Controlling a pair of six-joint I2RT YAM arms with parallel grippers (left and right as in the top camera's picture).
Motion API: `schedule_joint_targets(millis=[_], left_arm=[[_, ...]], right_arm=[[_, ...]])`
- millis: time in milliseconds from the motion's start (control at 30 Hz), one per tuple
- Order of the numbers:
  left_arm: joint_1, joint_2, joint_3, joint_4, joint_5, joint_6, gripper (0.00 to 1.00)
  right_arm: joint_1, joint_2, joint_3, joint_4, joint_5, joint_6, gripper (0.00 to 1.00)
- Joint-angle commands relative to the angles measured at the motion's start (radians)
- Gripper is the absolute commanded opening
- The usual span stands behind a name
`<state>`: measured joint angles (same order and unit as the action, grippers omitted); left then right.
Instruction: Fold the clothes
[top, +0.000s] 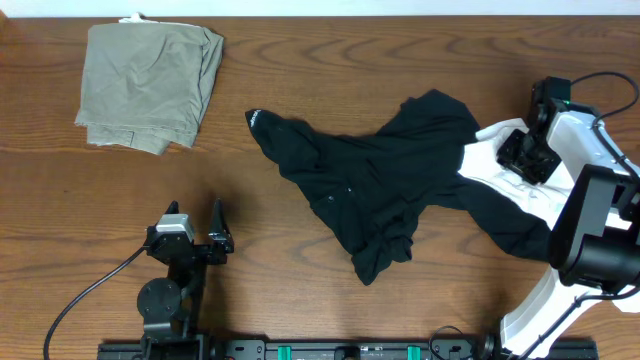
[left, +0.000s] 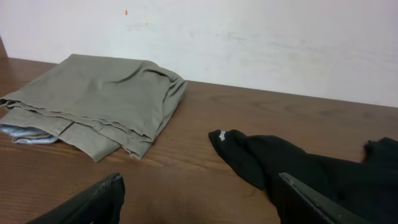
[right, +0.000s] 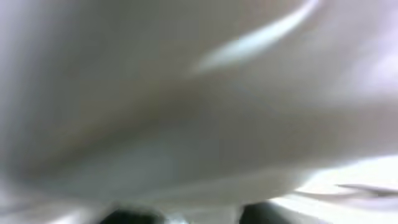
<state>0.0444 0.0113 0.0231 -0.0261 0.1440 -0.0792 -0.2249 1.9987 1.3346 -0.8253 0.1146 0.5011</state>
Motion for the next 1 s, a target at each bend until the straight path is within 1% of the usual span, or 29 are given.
schedule_joint_targets(millis=[0, 267, 533, 767, 967], left_arm=[[0.004, -0.001, -0.018, -0.033, 0.021, -0.009, 0.78], [0.004, -0.001, -0.018, -0.033, 0.021, -0.009, 0.78], [0.004, -0.001, -0.018, -0.033, 0.021, -0.009, 0.79], [0.004, -0.001, -0.018, -0.032, 0.021, -0.009, 0.78], [0.004, -0.001, -0.018, -0.033, 0.021, -0.009, 0.78]], right_arm=[[-0.061, 0.057, -0.009, -0.001, 0.071, -0.013, 0.01], [-0.181, 0.045, -0.003, -0.004, 0.069, -0.012, 0.01], [-0.279, -0.068, 0.050, -0.009, 0.070, -0.013, 0.01], [-0.292, -0.179, 0.137, -0.041, 0.078, -0.017, 0.01], [-0.292, -0.259, 0.207, -0.066, 0.147, -0.016, 0.01]])
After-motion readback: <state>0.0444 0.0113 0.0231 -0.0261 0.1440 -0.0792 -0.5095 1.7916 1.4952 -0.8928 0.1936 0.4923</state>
